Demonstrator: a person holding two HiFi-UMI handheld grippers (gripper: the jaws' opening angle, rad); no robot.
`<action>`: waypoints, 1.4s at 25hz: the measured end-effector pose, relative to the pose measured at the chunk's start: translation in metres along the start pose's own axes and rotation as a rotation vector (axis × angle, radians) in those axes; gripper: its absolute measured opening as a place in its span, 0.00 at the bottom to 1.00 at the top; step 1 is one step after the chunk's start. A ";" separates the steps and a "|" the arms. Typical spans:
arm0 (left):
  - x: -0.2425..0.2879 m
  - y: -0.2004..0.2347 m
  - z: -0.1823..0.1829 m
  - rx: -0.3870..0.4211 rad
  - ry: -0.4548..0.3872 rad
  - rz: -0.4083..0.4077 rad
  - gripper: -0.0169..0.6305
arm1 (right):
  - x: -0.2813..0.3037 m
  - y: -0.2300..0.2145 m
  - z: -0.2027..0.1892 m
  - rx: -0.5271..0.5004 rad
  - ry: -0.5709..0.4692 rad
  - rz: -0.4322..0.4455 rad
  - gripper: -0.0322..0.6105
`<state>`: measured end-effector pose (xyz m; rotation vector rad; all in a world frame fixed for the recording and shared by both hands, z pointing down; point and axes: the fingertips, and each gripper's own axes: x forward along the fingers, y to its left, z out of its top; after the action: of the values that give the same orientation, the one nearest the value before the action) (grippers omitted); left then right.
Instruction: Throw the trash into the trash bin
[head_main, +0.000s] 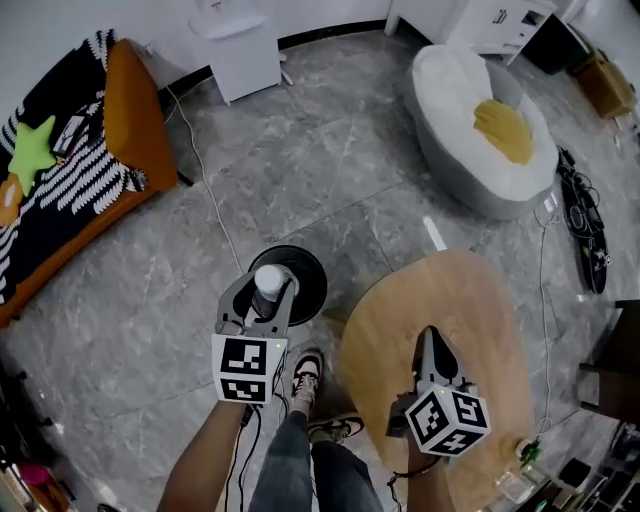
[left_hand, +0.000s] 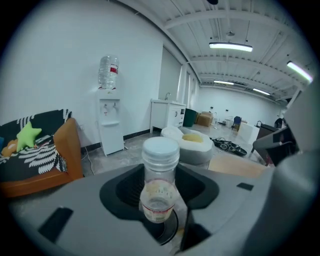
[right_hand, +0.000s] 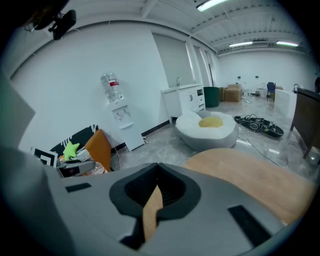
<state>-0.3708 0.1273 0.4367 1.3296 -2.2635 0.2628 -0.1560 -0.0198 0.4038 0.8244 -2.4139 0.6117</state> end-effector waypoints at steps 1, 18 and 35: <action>0.009 0.007 -0.013 -0.014 0.013 0.001 0.31 | 0.010 0.002 -0.006 -0.013 0.012 0.002 0.05; 0.098 0.039 -0.176 -0.079 0.243 0.001 0.32 | 0.085 -0.038 -0.070 -0.025 0.142 -0.052 0.05; 0.086 0.020 -0.169 -0.147 0.258 -0.032 0.61 | 0.052 -0.066 -0.064 0.073 0.095 -0.127 0.05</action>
<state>-0.3683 0.1398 0.6272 1.1822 -2.0053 0.2365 -0.1284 -0.0535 0.4997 0.9488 -2.2457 0.6768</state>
